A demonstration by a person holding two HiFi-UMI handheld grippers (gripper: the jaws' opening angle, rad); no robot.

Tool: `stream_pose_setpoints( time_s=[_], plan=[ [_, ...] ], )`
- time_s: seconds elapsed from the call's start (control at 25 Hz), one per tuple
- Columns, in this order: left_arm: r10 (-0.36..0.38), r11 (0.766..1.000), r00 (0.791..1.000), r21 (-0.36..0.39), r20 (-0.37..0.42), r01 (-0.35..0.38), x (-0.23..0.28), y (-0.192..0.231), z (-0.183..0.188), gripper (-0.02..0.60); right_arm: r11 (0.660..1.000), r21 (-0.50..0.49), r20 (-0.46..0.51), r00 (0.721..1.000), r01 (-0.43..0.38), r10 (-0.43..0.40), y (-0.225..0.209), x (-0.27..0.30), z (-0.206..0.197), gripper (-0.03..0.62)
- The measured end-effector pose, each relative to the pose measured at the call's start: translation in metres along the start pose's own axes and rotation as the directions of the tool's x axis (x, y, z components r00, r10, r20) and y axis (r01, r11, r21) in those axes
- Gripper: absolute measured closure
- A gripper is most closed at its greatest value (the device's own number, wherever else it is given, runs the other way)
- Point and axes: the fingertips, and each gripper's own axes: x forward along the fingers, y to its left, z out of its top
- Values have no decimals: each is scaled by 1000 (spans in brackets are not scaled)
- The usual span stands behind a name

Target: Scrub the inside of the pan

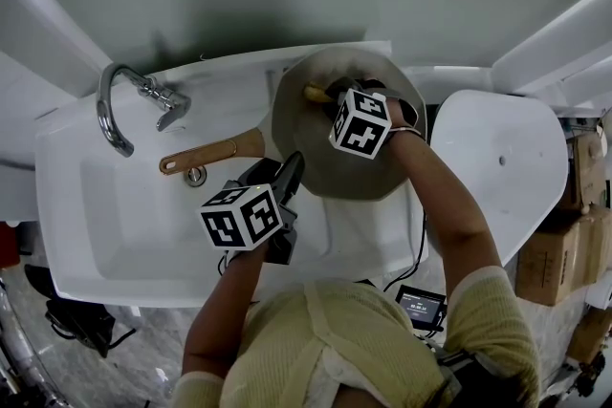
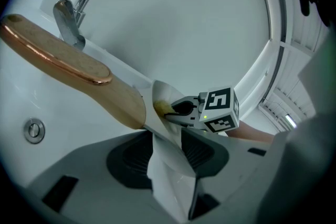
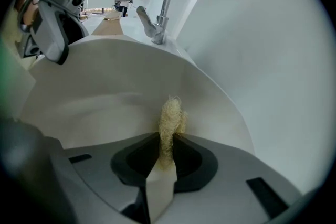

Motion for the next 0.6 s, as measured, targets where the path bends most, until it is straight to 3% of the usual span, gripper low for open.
stream_pose_setpoints(
  time_s=[0.28, 0.6],
  plan=[
    [2, 1000, 1000, 5, 0, -2, 0, -1, 0, 371, 991, -113, -22, 997, -73, 71, 27, -5, 9, 513],
    [3, 1000, 1000, 8, -1, -3, -1, 0, 0, 371, 956, -229, -41, 983, -182, 178, 66, -17, 18, 513]
  ],
)
